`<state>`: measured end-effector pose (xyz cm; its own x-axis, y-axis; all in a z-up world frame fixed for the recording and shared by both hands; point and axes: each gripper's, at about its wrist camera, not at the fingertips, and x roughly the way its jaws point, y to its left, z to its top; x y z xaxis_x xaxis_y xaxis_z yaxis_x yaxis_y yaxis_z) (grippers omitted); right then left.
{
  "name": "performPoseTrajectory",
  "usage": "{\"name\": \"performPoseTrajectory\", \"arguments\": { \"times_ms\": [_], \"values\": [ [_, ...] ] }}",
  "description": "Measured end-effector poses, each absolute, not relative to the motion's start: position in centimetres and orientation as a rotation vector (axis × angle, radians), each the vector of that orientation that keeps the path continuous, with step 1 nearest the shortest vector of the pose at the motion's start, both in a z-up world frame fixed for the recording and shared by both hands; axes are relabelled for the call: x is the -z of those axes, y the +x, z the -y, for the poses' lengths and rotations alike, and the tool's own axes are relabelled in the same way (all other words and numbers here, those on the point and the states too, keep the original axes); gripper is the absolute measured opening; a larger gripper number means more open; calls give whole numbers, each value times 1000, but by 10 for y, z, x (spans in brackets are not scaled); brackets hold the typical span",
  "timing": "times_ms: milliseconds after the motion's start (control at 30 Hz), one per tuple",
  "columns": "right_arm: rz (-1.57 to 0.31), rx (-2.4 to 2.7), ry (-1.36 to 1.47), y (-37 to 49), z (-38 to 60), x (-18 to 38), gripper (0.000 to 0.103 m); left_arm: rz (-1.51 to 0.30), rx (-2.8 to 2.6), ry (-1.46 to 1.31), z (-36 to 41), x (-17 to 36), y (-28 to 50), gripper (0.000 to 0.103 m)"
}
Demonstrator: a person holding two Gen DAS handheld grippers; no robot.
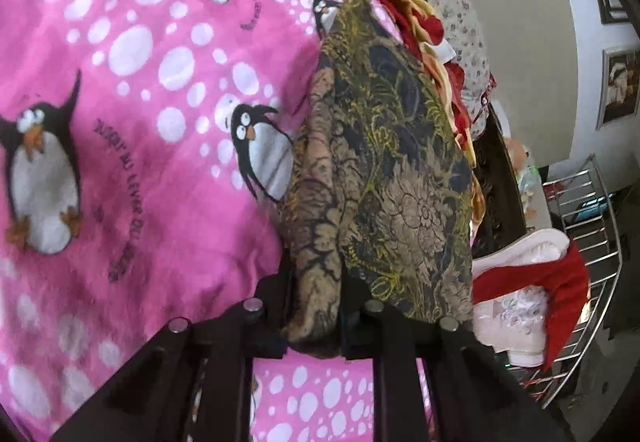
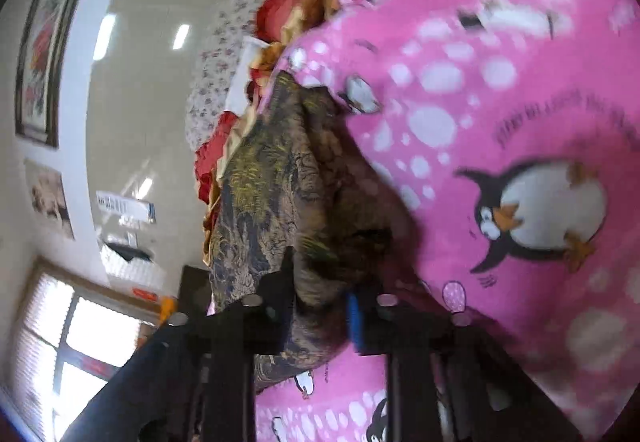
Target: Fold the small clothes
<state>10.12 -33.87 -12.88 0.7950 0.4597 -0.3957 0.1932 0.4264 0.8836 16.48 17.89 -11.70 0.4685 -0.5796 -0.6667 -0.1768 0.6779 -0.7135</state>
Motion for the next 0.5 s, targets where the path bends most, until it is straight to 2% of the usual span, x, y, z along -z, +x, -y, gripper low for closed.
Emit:
{"name": "performPoseTrajectory", "arguments": {
  "times_ms": [233, 400, 467, 500],
  "values": [
    [-703, -230, 969, 52, 343, 79, 16, -1122, 335, -756, -179, 90, 113, 14],
    [-818, -207, 1023, -7, 364, 92, 17, -1213, 347, -677, -167, 100, 51, 15],
    [-830, -186, 1017, -19, 369, 98, 19, -1204, 310, -621, -162, 104, 41, 26],
    [-831, -148, 1021, -23, 374, 98, 20, -1190, 301, -622, -162, 105, 40, 27]
  ]
}}
